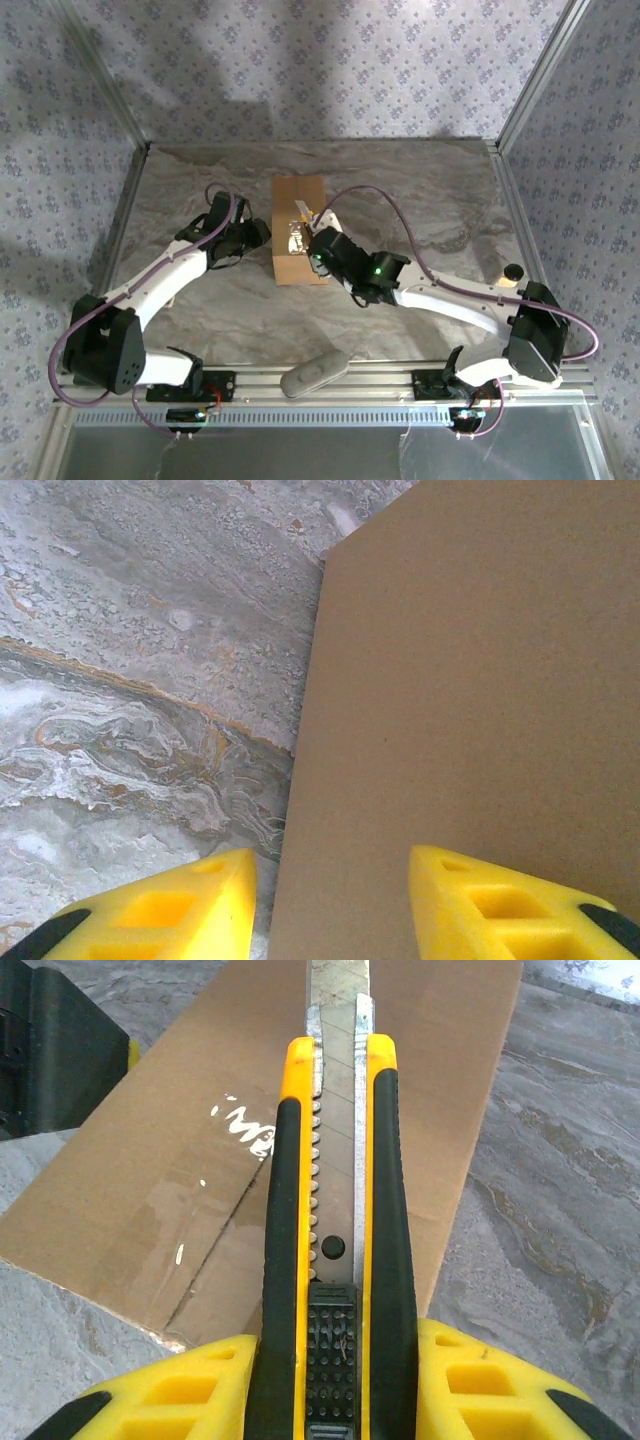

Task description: Unpack the express box

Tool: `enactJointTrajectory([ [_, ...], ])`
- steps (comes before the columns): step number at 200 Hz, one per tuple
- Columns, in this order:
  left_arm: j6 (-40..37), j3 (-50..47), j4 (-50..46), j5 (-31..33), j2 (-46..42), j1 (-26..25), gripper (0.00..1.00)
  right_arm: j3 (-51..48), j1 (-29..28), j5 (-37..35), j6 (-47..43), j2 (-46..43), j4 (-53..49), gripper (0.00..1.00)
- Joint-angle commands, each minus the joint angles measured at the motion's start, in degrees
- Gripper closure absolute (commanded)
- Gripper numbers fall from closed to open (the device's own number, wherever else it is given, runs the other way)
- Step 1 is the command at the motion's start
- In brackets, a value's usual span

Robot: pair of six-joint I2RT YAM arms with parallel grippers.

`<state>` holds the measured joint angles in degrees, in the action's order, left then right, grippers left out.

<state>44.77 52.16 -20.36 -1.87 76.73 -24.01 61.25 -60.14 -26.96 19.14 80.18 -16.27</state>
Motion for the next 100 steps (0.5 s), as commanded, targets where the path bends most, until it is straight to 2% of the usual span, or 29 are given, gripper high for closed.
enactJointTrajectory([
  [1,-1.72,1.89,-1.0,1.72,-1.51,-0.16,0.56,-0.44,0.37,-2.56,1.54,-3.11,-1.6,1.0],
  [59,-1.55,-0.91,-3.19,1.97,-5.66,-0.05,0.56,-2.1,5.8,-0.06,-0.27,-4.17,0.1,1.0],
  [100,-1.09,-0.33,-1.8,1.87,-4.83,-0.03,0.56,-4.75,9.94,0.3,1.06,-2.45,4.51,1.0],
])
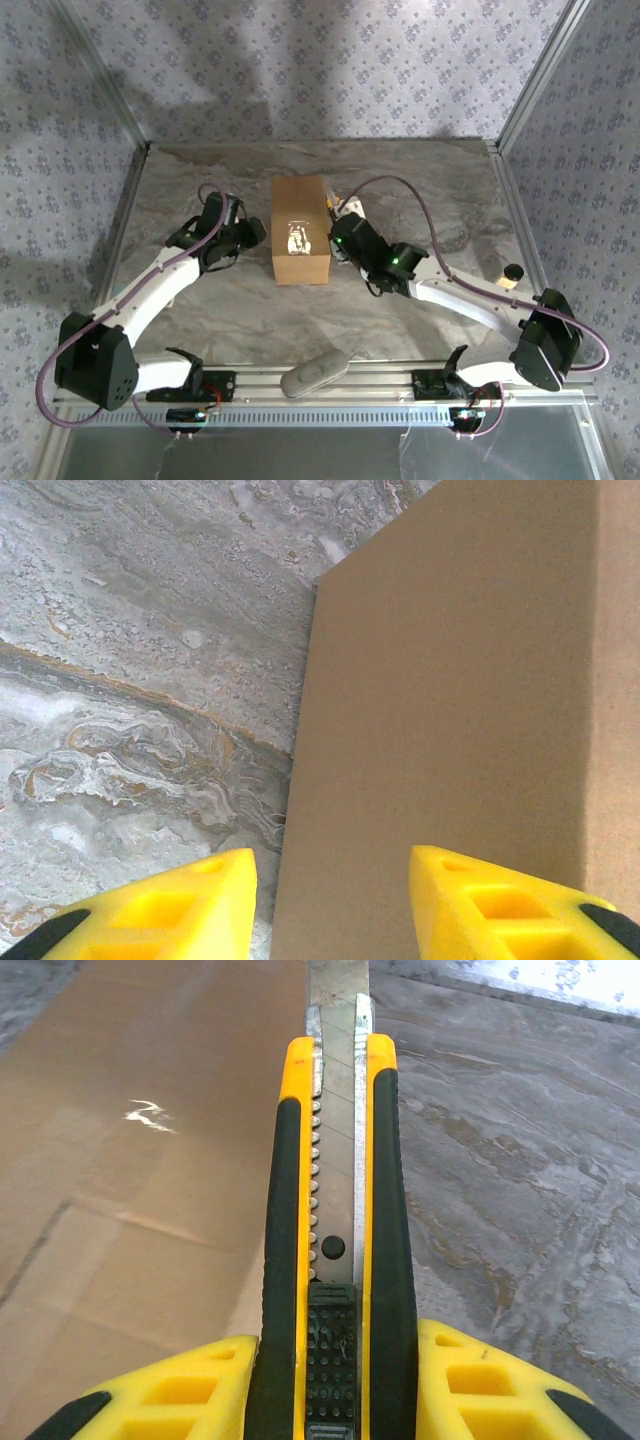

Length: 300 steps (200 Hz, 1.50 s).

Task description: Unpack the express box

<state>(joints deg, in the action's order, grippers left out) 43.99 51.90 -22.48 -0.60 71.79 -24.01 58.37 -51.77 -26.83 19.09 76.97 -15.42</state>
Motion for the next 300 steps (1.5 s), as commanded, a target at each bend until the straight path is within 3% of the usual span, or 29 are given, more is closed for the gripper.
enactJointTrajectory([
  [1,-0.31,-0.01,0.33,0.56,0.15,-0.05,0.55,-1.91,1.67,0.18,1.16,0.79,3.69,1.0],
  [86,-0.4,3.27,5.08,-0.63,6.65,-0.09,0.56,-4.05,-0.21,-2.96,8.14,3.01,8.53,1.0],
  [195,-2.17,6.39,5.85,0.35,11.12,-0.45,0.56,-0.91,-9.04,-10.47,21.47,4.45,0.75,1.0],
  [267,-5.97,6.37,-2.47,3.38,5.54,2.85,0.57,-1.92,-3.56,-6.9,17.33,-0.83,-3.5,1.0],
  [300,-7.25,5.48,-9.31,3.79,0.6,3.27,0.57,-1.26,3.28,0.86,7.24,-0.84,-0.53,1.0],
])
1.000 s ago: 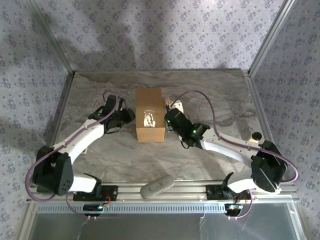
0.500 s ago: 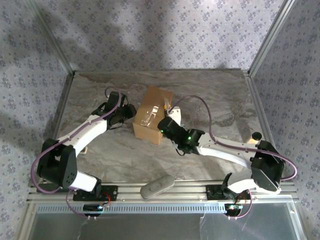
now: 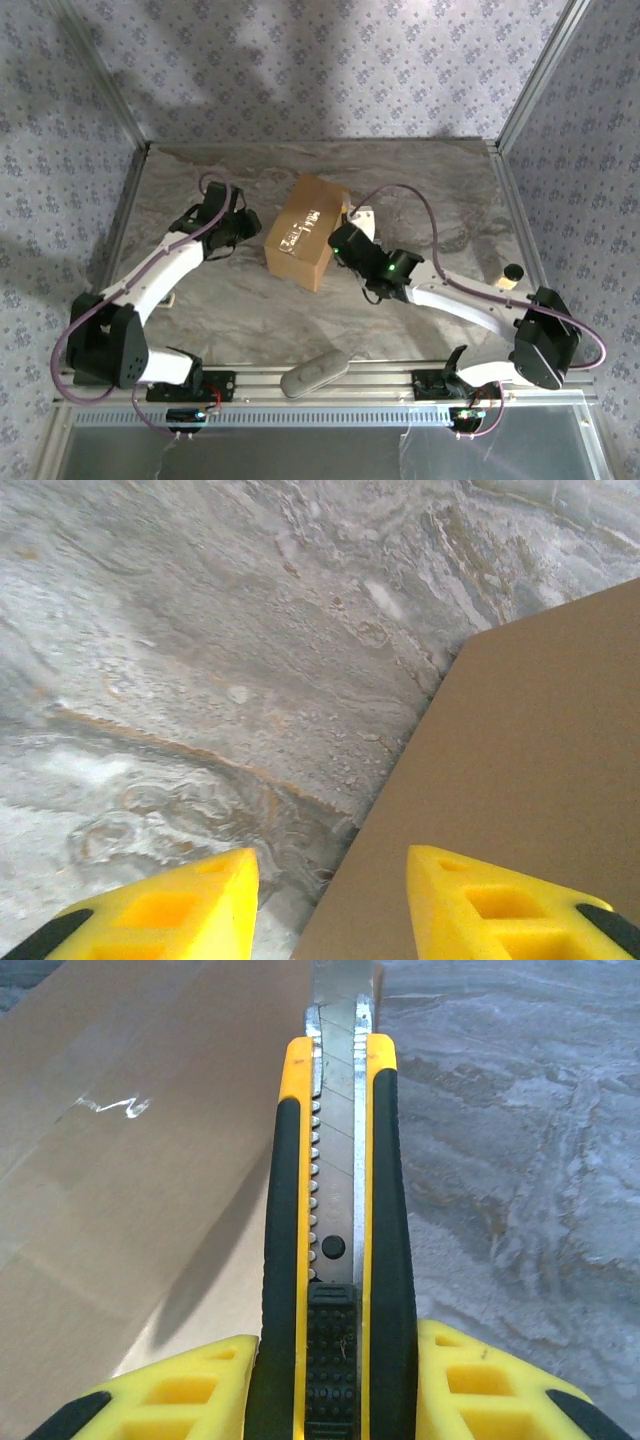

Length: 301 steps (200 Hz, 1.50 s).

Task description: Unpack the express box

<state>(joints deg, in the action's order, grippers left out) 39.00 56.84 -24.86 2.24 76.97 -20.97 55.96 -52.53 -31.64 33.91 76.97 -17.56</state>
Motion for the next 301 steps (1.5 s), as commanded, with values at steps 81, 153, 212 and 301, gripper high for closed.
enactJointTrajectory([
  [81,-1.5,-5.96,-17.83,-2.27,-17.63,-1.24,0.57,9.17,22.08,20.31,-25.68,13.0,20.88,1.0],
  [153,7.6,-11.09,-11.64,-3.46,-19.47,-12.64,0.57,24.83,26.2,26.16,-32.24,29.55,24.95,1.0],
  [212,10.86,-11.15,-1.09,-6.49,-12.46,-13.83,0.57,23.81,25.66,28.28,-32.62,29.31,24.93,1.0],
  [301,10.87,-7.03,-0.15,-2.41,-3.92,-14.08,0.58,14.16,22.33,25.58,-31.95,20.3,24.81,1.0],
])
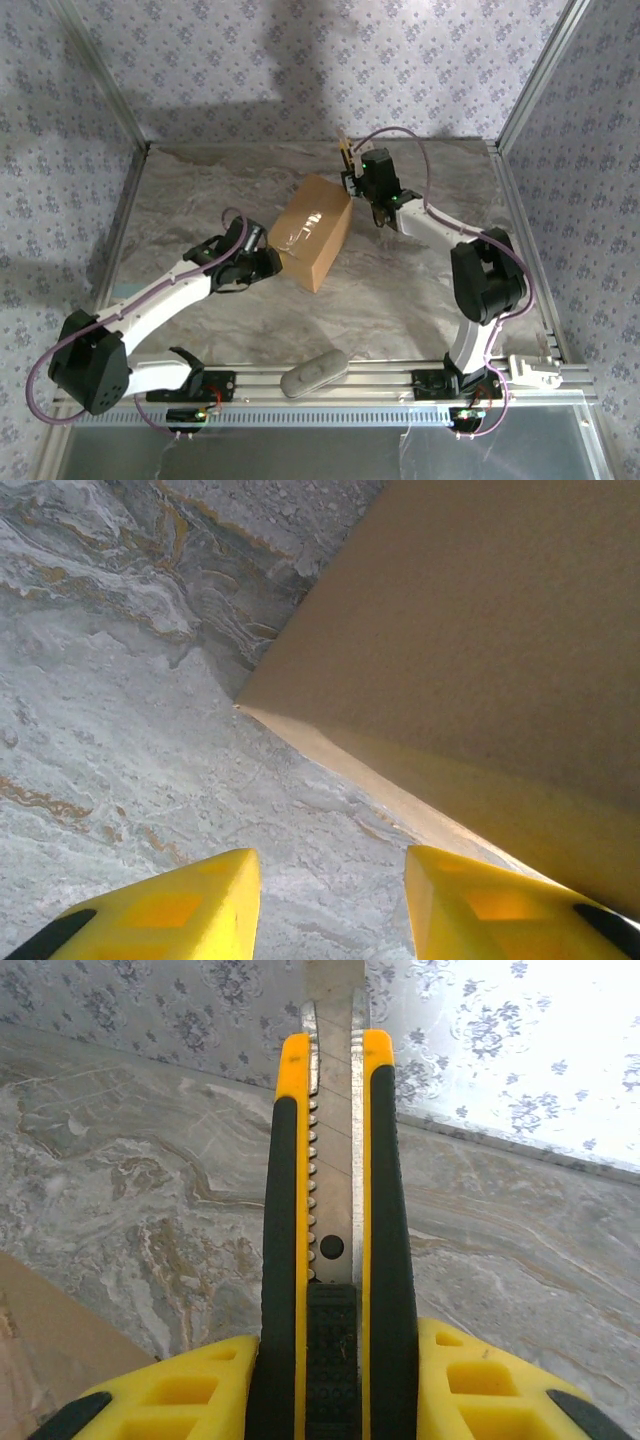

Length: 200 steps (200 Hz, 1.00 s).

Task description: Unpack the express box

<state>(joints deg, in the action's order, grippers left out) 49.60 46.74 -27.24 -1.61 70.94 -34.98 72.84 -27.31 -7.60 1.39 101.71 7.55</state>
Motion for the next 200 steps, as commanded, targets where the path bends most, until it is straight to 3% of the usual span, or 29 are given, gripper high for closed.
enactJointTrajectory([
  [1,0.25,3.17,2.22,1.48,2.19,0.01,0.57,-2.93,-2.95,1.4,0.6,-4.56,-0.32,1.0],
  [70,-2.29,5.11,3.13,2.17,4.55,3.34,0.57,-13.83,-8.69,-7.67,3.32,-13.16,-1.27,1.0],
  [138,-4.82,8.11,5.77,1.61,9.49,5.22,0.58,-17.55,-16.34,-14.71,8.94,-18.94,-5.03,1.0],
  [200,-6.49,8.97,6.6,3.04,10.27,7.22,0.58,-19.4,-23.5,-23.52,20.56,-23.89,-13.03,1.0],
])
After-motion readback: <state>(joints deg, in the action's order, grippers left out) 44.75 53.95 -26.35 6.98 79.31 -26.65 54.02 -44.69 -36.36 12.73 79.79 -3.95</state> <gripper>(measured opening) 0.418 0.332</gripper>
